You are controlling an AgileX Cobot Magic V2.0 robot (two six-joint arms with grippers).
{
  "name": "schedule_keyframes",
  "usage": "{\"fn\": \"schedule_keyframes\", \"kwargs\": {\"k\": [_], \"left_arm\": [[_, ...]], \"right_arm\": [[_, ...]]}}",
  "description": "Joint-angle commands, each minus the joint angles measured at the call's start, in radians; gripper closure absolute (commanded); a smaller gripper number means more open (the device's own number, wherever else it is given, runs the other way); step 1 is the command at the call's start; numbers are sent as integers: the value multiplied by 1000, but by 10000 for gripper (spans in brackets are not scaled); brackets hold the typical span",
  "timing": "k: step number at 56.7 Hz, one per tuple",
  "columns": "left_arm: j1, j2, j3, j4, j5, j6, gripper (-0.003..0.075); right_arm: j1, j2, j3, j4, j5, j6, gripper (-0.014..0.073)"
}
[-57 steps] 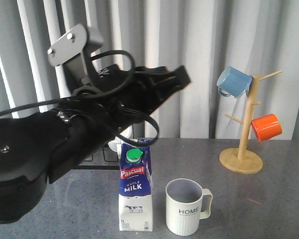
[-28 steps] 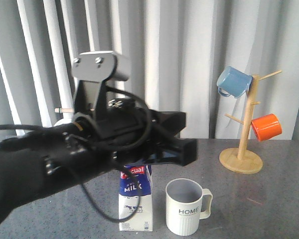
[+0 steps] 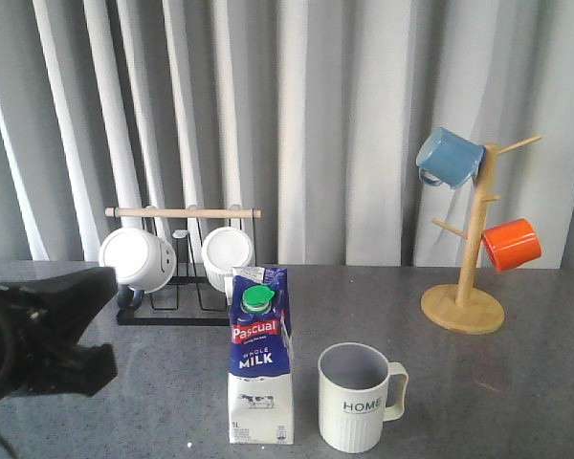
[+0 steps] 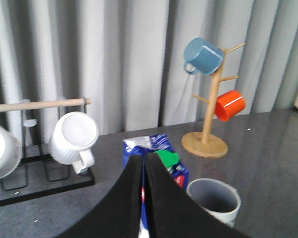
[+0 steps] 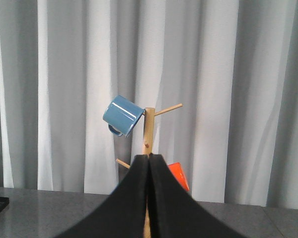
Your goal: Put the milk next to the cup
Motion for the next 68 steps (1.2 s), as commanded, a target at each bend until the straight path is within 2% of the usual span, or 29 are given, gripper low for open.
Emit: {"fn": "schedule_keyframes", "kwargs": {"k": [1, 6, 14, 26, 36, 41, 50, 68], "left_arm": [[18, -56, 51, 2, -101, 31, 727], [35, -113, 146, -2, -151, 101, 727], [117, -277, 333, -61, -196, 93, 727], [249, -527, 606, -60, -215, 97, 726], [284, -739, 779, -60, -210, 97, 726], [297, -830, 772, -39, -77, 126, 726], [325, -943, 771, -26, 62, 143, 726], [545, -1030, 777, -23, 156, 143, 726]], "right_arm": [[-7, -3, -25, -5, -69, -2, 602], [-9, -3, -25, -5, -70, -2, 602], [-9, -4, -25, -5, -68, -2, 602], [-9, -3, -25, -4, -68, -2, 602], [-9, -3, -25, -4, -67, -2, 602], [-9, -3, -25, -4, -67, -2, 602], [-9, -3, -25, -4, -67, -2, 602], [-9, -3, -25, -4, -68, -2, 602]]}}
